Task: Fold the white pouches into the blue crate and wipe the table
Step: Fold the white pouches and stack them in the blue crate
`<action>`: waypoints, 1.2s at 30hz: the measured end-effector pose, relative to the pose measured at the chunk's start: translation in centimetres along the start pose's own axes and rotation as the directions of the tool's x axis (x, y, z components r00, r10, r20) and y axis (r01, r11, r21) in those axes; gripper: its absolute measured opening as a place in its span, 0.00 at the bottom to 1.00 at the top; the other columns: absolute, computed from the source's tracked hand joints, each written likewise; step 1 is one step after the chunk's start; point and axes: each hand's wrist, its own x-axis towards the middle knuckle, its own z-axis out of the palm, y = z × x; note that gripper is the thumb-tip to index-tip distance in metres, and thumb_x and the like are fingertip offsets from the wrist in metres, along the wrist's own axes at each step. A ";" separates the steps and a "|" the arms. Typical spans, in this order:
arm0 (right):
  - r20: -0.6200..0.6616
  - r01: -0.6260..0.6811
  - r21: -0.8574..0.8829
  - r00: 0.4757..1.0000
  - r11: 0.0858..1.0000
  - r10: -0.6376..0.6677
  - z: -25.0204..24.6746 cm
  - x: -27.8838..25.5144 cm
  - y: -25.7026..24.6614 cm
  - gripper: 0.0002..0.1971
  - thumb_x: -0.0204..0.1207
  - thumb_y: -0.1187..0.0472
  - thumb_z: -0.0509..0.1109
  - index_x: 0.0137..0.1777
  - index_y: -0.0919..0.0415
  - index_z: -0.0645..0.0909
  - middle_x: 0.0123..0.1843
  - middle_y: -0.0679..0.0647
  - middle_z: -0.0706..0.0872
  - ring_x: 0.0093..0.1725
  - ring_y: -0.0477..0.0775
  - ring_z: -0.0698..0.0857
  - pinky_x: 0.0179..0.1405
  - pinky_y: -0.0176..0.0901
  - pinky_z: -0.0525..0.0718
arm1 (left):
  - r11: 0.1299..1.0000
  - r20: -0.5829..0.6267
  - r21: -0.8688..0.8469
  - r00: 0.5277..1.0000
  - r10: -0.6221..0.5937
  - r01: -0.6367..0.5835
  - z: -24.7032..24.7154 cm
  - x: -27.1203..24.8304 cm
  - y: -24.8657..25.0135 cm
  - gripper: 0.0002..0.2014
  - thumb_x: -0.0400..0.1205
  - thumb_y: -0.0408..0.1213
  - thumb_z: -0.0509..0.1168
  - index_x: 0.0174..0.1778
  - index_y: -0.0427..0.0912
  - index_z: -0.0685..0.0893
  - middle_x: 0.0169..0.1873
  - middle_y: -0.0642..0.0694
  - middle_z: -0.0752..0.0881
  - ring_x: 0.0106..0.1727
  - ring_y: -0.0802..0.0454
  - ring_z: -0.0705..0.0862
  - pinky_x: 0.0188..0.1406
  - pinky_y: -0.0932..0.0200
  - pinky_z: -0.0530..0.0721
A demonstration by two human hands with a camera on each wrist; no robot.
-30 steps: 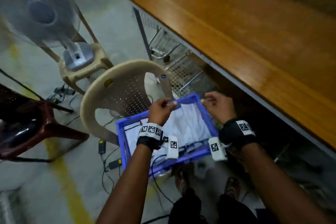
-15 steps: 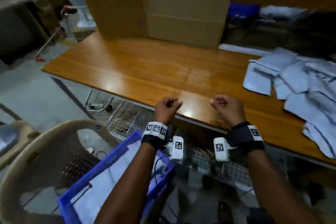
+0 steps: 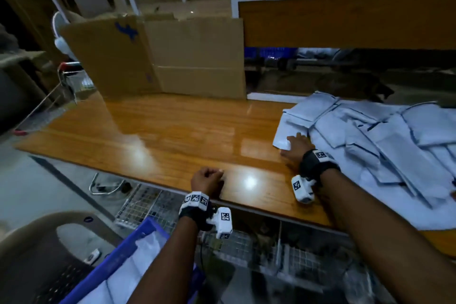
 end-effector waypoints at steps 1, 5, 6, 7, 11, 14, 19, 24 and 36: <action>0.016 0.006 -0.035 1.000 0.999 -0.005 0.1 0.7 0.3 0.43 0.76 0.34 0.64 0.84 0.57 0.59 0.85 0.67 0.55 0.83 0.69 0.59 0.79 0.61 0.65 | 1.000 -0.012 -0.014 1.000 -0.004 0.004 0.0 0.2 -0.2 0.10 0.73 0.35 0.80 0.32 0.42 0.85 0.37 0.31 0.89 0.39 0.42 0.88 0.37 0.47 0.87; 0.126 0.069 -0.057 0.990 0.996 -0.061 1.4 1.1 -0.3 0.44 0.79 0.36 0.61 0.86 0.60 0.52 0.87 0.65 0.49 0.85 0.67 0.52 0.82 0.59 0.59 | 0.999 -0.063 -0.033 0.998 -0.007 0.005 -0.1 -0.2 -0.2 0.09 0.75 0.37 0.79 0.34 0.40 0.86 0.34 0.31 0.88 0.35 0.44 0.85 0.32 0.51 0.82; 0.147 0.090 -0.062 0.986 0.994 -0.080 1.7 0.7 -0.7 0.44 0.80 0.36 0.61 0.87 0.60 0.50 0.87 0.64 0.48 0.86 0.66 0.51 0.82 0.58 0.59 | 0.999 -0.079 -0.033 0.997 0.002 -0.004 -0.1 -0.5 0.0 0.09 0.76 0.36 0.78 0.35 0.39 0.86 0.33 0.34 0.88 0.34 0.45 0.84 0.31 0.52 0.82; 0.173 0.118 -0.071 0.979 0.991 -0.104 1.9 0.5 -1.2 0.44 0.80 0.36 0.61 0.87 0.59 0.49 0.88 0.62 0.47 0.86 0.65 0.49 0.83 0.58 0.58 | 0.999 -0.087 -0.035 0.996 0.003 -0.006 -0.1 -0.5 0.1 0.08 0.76 0.36 0.78 0.36 0.37 0.86 0.32 0.36 0.87 0.33 0.46 0.84 0.29 0.54 0.82; 0.303 0.277 -0.051 0.920 0.959 -0.250 3.1 -2.5 -3.8 0.41 0.83 0.37 0.58 0.87 0.56 0.46 0.88 0.60 0.42 0.87 0.63 0.44 0.84 0.59 0.54 | 0.999 -0.110 -0.034 0.994 0.012 -0.016 -0.1 -0.9 0.2 0.09 0.76 0.38 0.78 0.33 0.40 0.88 0.27 0.42 0.87 0.26 0.51 0.84 0.25 0.59 0.83; 0.346 0.350 -0.043 0.884 0.936 -0.315 3.8 -5.9 -5.3 0.39 0.83 0.39 0.59 0.88 0.55 0.47 0.88 0.58 0.41 0.87 0.60 0.42 0.84 0.59 0.54 | 1.000 -0.141 -0.018 0.990 0.021 -0.024 -0.2 -0.8 -0.1 0.10 0.76 0.39 0.78 0.32 0.39 0.89 0.25 0.42 0.87 0.26 0.49 0.84 0.28 0.55 0.83; 0.263 0.327 0.181 0.893 0.927 -0.366 3.3 -8.5 -6.6 0.29 0.85 0.45 0.59 0.84 0.51 0.63 0.87 0.52 0.58 0.85 0.55 0.60 0.82 0.48 0.61 | 0.999 -0.115 0.030 0.993 0.022 -0.018 0.1 -1.2 0.5 0.12 0.78 0.42 0.76 0.40 0.34 0.89 0.29 0.39 0.89 0.28 0.47 0.85 0.27 0.53 0.85; 0.180 0.341 0.088 0.918 0.936 -0.352 2.5 -5.9 -7.5 0.27 0.87 0.51 0.56 0.85 0.51 0.58 0.88 0.55 0.52 0.86 0.58 0.56 0.82 0.56 0.60 | 0.996 -0.055 0.065 0.997 -0.049 0.053 -0.5 -0.8 1.3 0.15 0.79 0.45 0.74 0.42 0.33 0.90 0.36 0.33 0.91 0.31 0.44 0.85 0.29 0.55 0.85; 0.194 0.394 0.274 0.871 0.878 -0.451 4.1 -9.8 -8.4 0.19 0.86 0.56 0.61 0.75 0.51 0.77 0.77 0.52 0.77 0.72 0.53 0.79 0.68 0.42 0.75 | 0.906 0.000 0.423 1.000 0.004 -0.003 0.7 -0.5 2.6 0.26 0.64 0.58 0.82 0.28 0.46 0.73 0.24 0.48 0.80 0.24 0.50 0.77 0.24 0.62 0.72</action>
